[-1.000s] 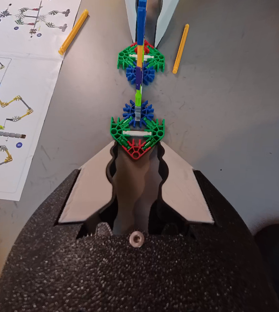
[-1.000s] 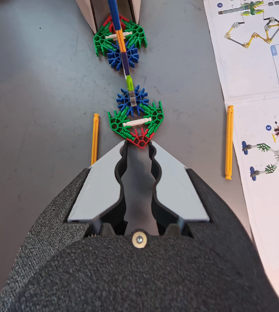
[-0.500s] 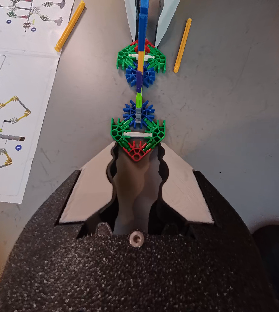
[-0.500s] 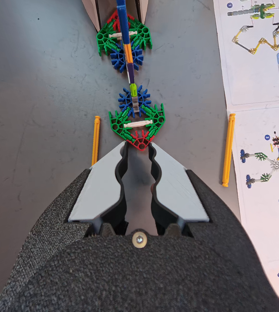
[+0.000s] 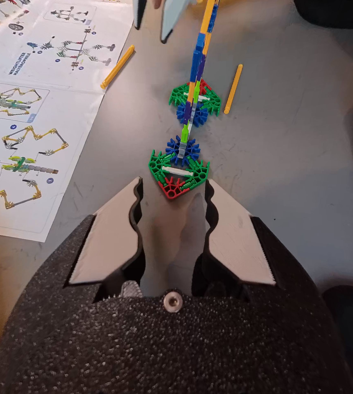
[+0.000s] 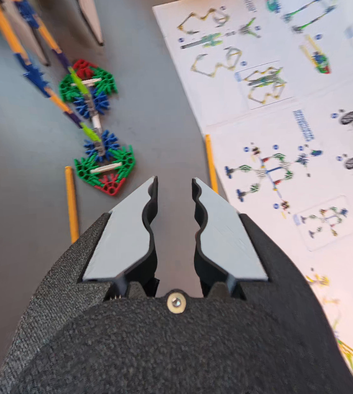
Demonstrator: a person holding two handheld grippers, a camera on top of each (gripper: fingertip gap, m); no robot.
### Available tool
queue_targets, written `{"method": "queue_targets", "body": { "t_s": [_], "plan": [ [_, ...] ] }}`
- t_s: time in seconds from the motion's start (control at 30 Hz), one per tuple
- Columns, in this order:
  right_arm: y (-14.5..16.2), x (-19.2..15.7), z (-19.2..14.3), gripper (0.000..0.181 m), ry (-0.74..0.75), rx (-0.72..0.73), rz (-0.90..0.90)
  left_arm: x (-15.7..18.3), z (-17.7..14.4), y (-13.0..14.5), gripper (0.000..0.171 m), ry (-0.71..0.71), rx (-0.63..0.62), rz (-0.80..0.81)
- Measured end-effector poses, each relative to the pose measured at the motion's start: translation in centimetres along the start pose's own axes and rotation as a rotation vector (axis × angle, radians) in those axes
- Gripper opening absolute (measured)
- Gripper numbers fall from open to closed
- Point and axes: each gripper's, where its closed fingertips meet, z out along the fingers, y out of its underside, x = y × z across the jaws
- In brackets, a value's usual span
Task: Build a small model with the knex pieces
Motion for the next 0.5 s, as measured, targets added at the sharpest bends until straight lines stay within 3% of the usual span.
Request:
{"method": "queue_targets", "body": {
  "t_s": [0.07,0.2,0.27,0.33,0.5],
  "plan": [
    [-0.3,2.8,0.4,0.030,0.097,-0.018,0.026,0.1,0.5,-0.3,0.069,0.011,0.005,-0.001],
    [-0.2,4.7,3.0,0.030,0.102,-0.109,0.047,0.5,2.3,0.1,0.078,0.036,-0.041,0.011],
    [0.5,4.2,4.4,0.028,0.047,-0.177,0.043,0.7,2.7,0.4,0.069,0.043,-0.058,0.015],
    [0.2,3.6,4.9,0.005,-0.012,-0.155,0.060,0.9,2.8,0.4,0.062,0.043,-0.057,0.020],
    [-0.7,1.8,4.3,0.004,-0.075,-0.106,0.015,1.3,3.0,0.3,0.061,0.031,-0.060,0.013]
  ]
}}
